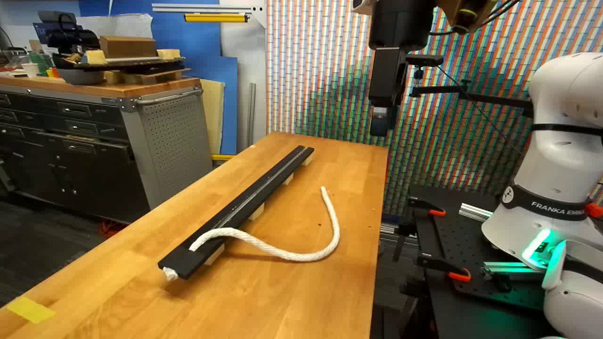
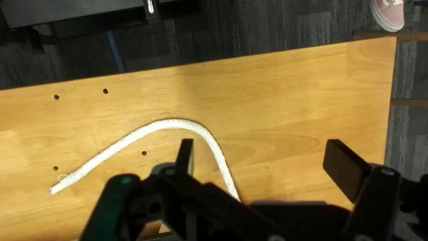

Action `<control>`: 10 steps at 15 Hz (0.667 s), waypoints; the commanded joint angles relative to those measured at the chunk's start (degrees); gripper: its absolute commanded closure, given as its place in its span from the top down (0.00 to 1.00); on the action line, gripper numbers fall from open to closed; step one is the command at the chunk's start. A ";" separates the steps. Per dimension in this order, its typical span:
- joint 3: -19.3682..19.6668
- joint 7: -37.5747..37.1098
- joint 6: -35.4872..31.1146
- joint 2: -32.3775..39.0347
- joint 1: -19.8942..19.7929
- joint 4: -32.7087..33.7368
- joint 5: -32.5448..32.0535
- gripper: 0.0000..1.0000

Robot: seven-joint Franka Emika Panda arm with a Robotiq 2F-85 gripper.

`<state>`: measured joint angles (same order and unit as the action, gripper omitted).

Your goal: Pick up the rope and arrange it straight on the object

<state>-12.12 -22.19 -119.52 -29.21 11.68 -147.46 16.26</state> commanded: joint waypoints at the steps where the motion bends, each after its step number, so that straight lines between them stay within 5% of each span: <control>1: -0.52 0.25 0.18 -0.09 -0.60 0.19 0.28 1.00; 10: -0.77 -0.25 -0.38 -0.08 -0.80 0.30 0.08 1.00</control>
<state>-12.12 -22.19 -119.53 -29.37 11.68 -147.14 16.26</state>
